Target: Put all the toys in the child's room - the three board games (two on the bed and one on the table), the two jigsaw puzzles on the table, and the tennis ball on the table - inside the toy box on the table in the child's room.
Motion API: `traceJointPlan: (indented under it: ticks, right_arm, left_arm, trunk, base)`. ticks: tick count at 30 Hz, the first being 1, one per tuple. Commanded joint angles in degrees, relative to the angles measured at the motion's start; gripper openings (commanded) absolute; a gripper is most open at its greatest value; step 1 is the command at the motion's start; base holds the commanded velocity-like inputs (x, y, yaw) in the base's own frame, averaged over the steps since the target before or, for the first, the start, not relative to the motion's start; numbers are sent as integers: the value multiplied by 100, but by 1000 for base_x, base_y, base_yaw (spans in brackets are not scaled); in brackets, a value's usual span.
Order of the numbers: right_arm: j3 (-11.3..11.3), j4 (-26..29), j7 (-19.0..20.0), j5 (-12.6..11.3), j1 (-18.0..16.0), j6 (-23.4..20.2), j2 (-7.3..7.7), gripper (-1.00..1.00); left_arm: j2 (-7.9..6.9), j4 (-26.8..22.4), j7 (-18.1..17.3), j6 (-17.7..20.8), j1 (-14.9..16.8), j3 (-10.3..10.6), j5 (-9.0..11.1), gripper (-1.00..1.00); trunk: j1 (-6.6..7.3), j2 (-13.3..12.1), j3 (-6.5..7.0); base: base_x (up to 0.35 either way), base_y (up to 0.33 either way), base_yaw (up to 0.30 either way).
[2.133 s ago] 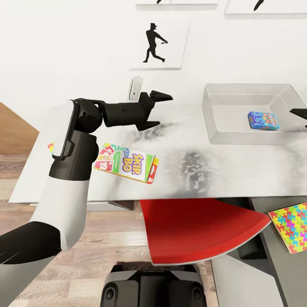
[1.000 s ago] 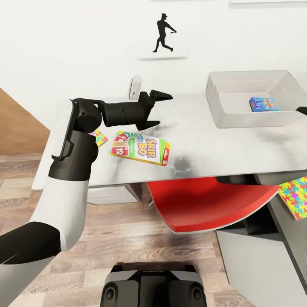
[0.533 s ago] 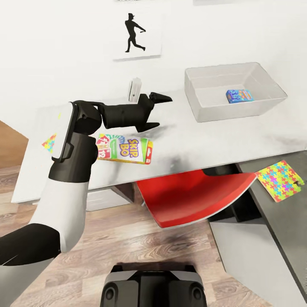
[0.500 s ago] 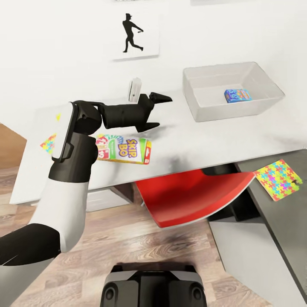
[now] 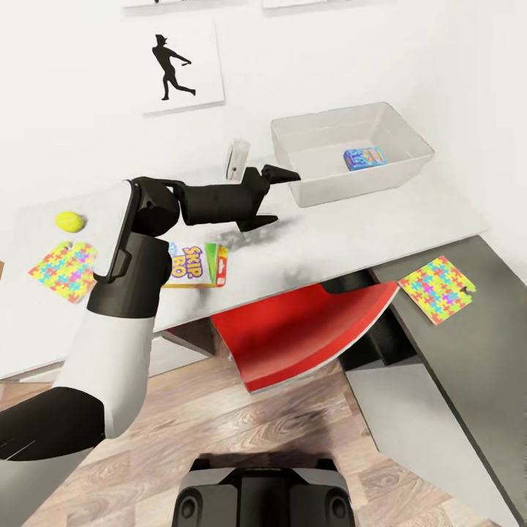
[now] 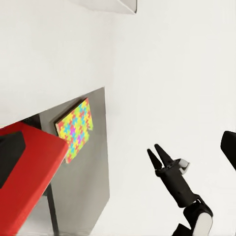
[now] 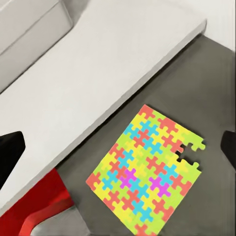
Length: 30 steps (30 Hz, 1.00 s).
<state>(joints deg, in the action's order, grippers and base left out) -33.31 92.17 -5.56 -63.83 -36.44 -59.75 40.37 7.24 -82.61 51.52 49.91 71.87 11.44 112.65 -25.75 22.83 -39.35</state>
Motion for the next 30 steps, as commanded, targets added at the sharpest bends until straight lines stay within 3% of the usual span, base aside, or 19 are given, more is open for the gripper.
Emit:
traceJointPlan:
  ticks: [1,4,11,15,19,30]
  right_arm:
    - [-1,3,-56,-60,-4,-25,1,100]
    - [-7,20,119,-85,377,-25,-2,100]
    - [-3,31,394,-97,953,-25,-9,100]
    - [-20,34,691,-98,1287,-25,-6,100]
    - [-36,36,1038,-95,1481,-25,0,100]
    - [-55,38,1429,-94,1866,-25,11,100]
  left_arm:
    - [2,-4,60,4,3,-4,50,100]
    - [10,-31,60,-8,-122,241,30,100]
    - [23,-49,60,-18,-354,523,-27,100]
    - [37,-82,57,-23,-501,705,-194,100]
    - [51,-148,37,-50,-588,869,-383,100]
    - [81,-212,-134,-297,-695,1316,-560,100]
  trunk:
    - [-4,9,-1]
    - [-4,9,18]
    - [-4,9,64]
    - [-4,9,91]
    - [-4,9,118]
    - [-4,9,194]
  base:
    - [-1,1,-237]
    - [0,0,-232]
    - [0,0,-226]
    - [0,0,-221]
    - [0,0,-219]
    - [0,0,-218]
